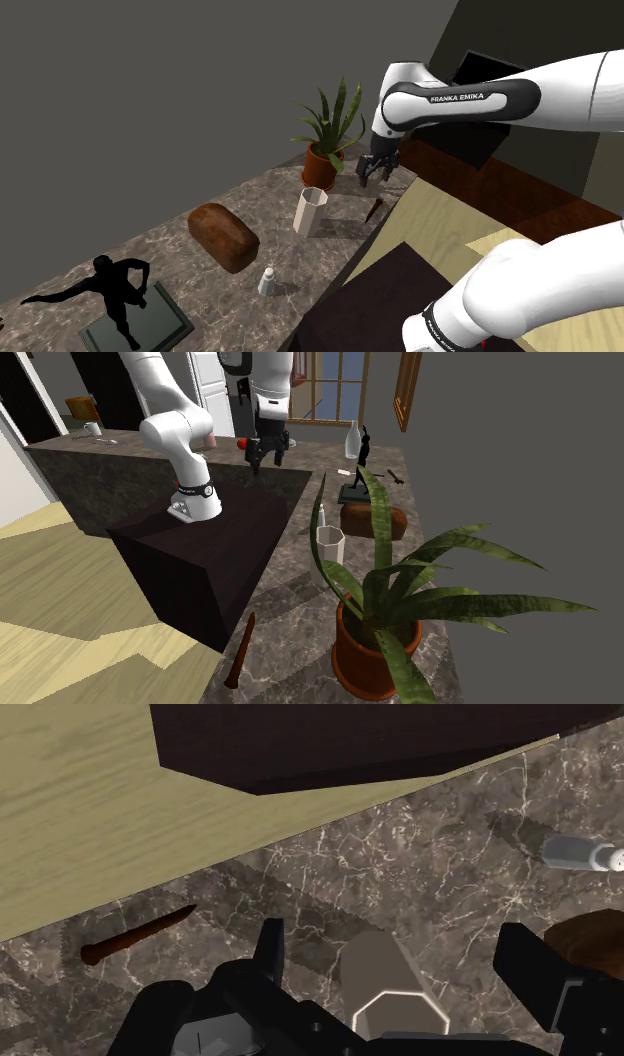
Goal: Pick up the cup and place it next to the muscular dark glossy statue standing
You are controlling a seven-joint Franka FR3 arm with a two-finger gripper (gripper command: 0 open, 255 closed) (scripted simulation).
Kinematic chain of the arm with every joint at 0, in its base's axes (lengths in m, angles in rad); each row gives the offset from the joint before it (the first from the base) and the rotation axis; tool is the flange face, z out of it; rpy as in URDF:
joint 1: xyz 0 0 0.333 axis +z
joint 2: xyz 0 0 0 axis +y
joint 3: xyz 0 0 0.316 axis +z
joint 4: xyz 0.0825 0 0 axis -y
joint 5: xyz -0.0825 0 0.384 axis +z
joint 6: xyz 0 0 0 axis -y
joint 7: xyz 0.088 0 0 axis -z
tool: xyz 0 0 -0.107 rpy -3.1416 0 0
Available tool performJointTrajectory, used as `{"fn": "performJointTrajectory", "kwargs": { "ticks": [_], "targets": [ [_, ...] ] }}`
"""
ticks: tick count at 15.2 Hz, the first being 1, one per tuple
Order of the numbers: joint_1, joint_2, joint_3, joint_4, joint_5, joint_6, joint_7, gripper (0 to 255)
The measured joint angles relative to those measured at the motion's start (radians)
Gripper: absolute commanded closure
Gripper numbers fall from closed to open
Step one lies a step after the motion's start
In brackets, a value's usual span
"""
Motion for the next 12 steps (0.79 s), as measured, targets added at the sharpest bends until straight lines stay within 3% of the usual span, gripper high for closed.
{"fn": "performJointTrajectory", "kwargs": {
  "ticks": [6,12],
  "targets": [
    [0.004,0.233,-0.016,0.068,0.029,0.168,-0.018,0],
    [0.002,0.470,-0.022,0.197,0.074,0.279,-0.049,0]
  ]
}}
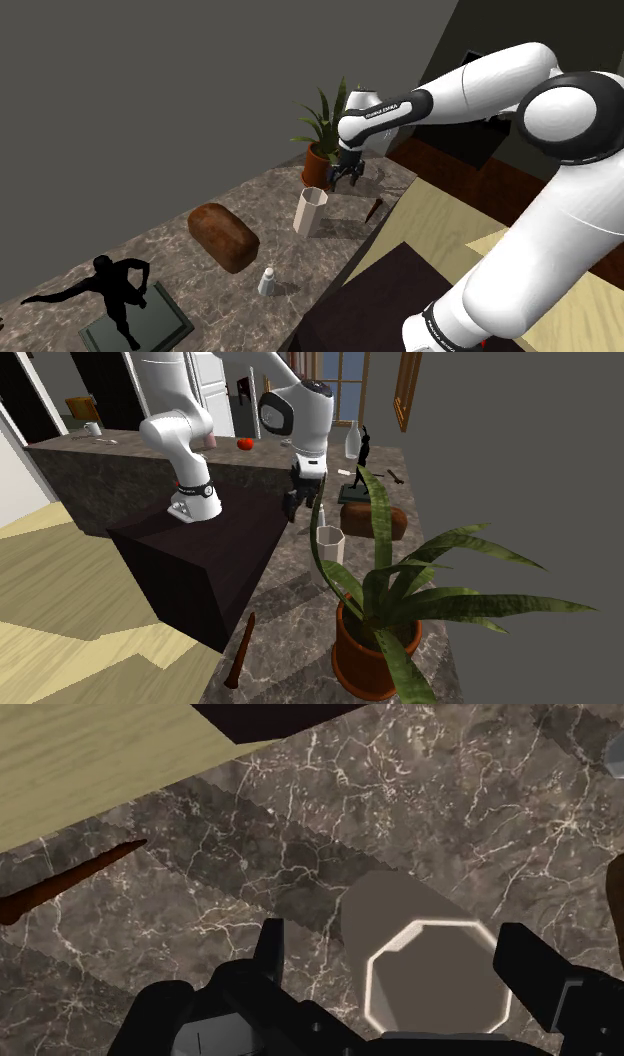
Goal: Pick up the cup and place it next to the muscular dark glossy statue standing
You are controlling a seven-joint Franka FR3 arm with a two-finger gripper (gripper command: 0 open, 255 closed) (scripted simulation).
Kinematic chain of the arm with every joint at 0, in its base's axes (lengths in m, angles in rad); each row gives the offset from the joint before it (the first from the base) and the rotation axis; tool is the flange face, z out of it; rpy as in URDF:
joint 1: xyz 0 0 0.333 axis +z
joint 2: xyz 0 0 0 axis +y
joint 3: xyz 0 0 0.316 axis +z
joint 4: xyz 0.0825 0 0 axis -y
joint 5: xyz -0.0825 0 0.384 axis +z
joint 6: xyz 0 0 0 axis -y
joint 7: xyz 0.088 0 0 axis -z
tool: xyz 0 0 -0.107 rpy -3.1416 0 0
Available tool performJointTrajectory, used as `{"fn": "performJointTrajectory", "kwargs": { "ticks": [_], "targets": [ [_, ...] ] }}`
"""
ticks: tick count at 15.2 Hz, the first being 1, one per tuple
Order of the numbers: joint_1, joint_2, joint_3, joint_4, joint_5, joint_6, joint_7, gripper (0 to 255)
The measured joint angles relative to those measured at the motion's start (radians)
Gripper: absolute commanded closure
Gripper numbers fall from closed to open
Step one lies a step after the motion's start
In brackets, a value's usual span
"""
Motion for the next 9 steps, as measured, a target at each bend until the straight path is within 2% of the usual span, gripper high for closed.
{"fn": "performJointTrajectory", "kwargs": {
  "ticks": [5,9],
  "targets": [
    [-0.008,0.202,0.008,0.129,0.042,0.073,-0.022,0],
    [-0.017,0.309,0.016,0.201,0.062,0.108,-0.033,0]
  ]
}}
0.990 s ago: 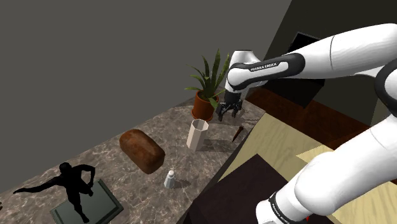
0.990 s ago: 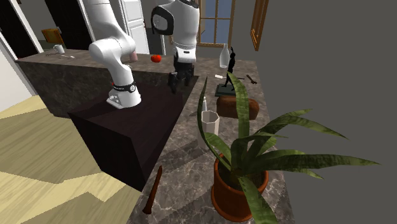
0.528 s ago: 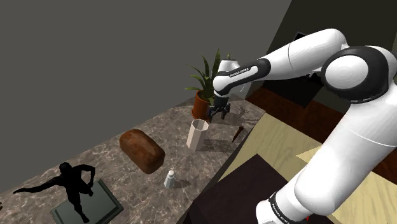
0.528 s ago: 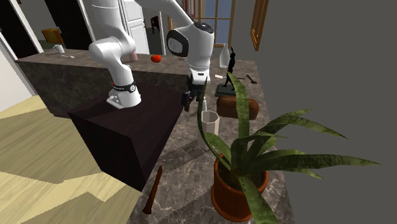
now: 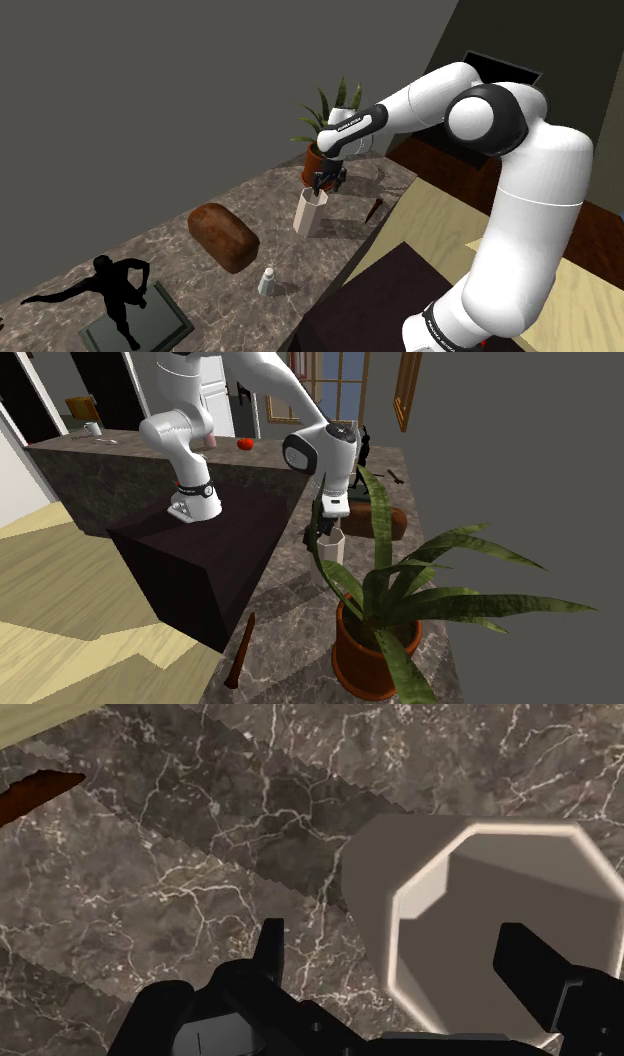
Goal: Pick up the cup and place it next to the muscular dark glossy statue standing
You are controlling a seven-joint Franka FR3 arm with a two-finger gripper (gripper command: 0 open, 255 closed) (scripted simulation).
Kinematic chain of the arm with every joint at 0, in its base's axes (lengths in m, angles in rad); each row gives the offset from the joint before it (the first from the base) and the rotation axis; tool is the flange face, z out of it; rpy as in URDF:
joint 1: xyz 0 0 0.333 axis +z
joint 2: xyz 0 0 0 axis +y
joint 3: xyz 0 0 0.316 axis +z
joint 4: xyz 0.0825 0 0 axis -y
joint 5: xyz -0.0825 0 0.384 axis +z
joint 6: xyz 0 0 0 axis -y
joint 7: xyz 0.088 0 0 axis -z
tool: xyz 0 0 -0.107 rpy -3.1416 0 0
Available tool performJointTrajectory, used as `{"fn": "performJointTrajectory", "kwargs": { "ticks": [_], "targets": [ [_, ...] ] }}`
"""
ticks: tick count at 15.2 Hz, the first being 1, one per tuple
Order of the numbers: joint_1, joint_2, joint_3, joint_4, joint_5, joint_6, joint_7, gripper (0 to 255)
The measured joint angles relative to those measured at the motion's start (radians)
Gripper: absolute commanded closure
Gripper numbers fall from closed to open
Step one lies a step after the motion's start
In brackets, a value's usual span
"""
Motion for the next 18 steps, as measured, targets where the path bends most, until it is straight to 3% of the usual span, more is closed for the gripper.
{"fn": "performJointTrajectory", "kwargs": {
  "ticks": [12,13,18],
  "targets": [
    [-0.002,0.066,0.007,-0.006,0.011,0.072,-0.006,0],
    [-0.002,0.066,0.007,-0.006,0.011,0.072,-0.006,255],
    [-0.002,0.066,0.007,-0.006,0.011,0.072,-0.006,255]
  ]
}}
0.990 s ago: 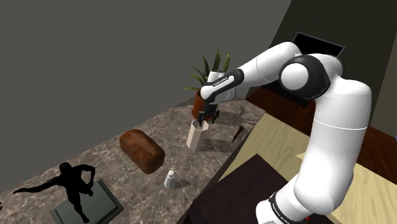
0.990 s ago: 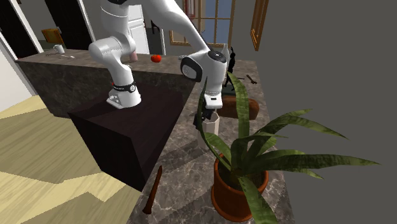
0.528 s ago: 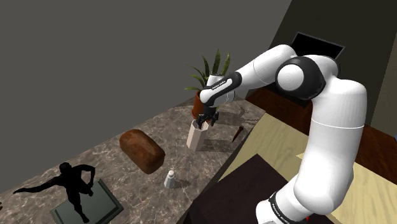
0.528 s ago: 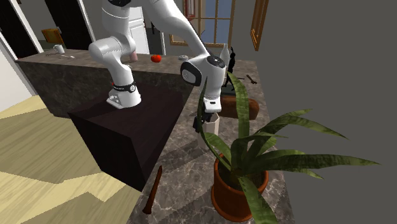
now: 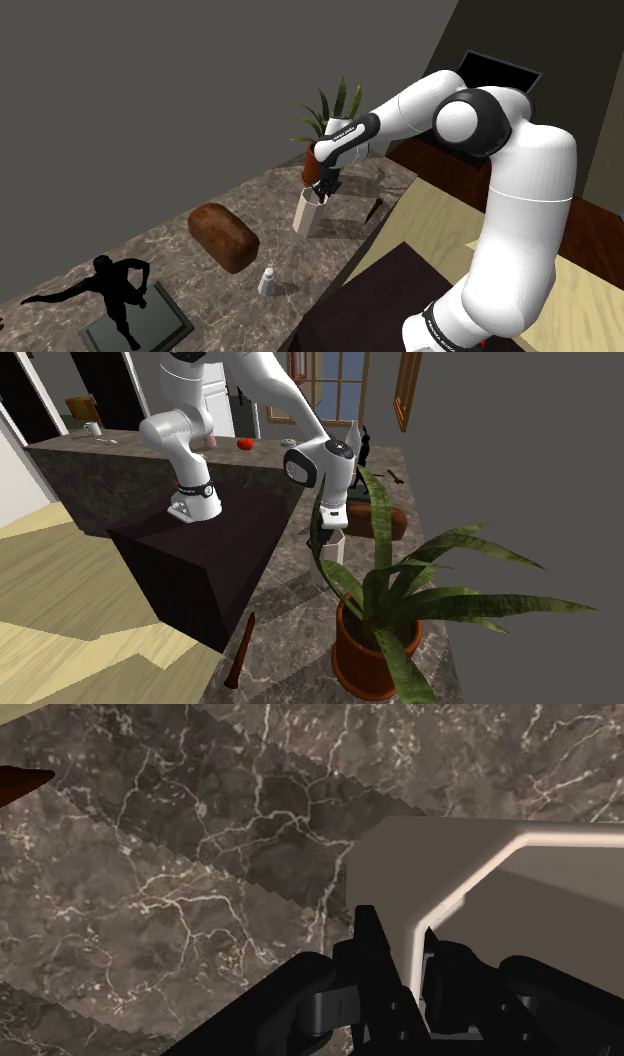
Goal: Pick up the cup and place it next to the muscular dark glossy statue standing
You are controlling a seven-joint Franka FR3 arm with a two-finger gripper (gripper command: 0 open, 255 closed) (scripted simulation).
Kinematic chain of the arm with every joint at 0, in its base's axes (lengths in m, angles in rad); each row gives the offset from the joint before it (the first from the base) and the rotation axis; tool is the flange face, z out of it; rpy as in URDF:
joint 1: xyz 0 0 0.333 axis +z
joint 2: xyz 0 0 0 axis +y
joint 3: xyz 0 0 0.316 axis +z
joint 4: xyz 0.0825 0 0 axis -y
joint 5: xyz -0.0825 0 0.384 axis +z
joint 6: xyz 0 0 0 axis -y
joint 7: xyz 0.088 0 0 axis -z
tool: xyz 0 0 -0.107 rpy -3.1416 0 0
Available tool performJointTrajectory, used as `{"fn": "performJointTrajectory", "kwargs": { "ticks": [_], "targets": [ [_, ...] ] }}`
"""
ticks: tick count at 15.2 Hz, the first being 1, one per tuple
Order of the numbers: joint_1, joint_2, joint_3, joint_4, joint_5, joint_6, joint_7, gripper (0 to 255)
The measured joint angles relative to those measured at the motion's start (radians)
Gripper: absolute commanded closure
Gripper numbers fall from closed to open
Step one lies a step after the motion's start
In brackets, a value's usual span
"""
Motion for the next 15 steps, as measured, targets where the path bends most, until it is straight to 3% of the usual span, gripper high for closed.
{"fn": "performJointTrajectory", "kwargs": {
  "ticks": [6,15],
  "targets": [
    [0.001,-0.006,0.000,-0.002,-0.001,-0.004,0.001,255],
    [0.006,-0.091,-0.007,0.003,-0.014,-0.093,0.011,255]
  ]
}}
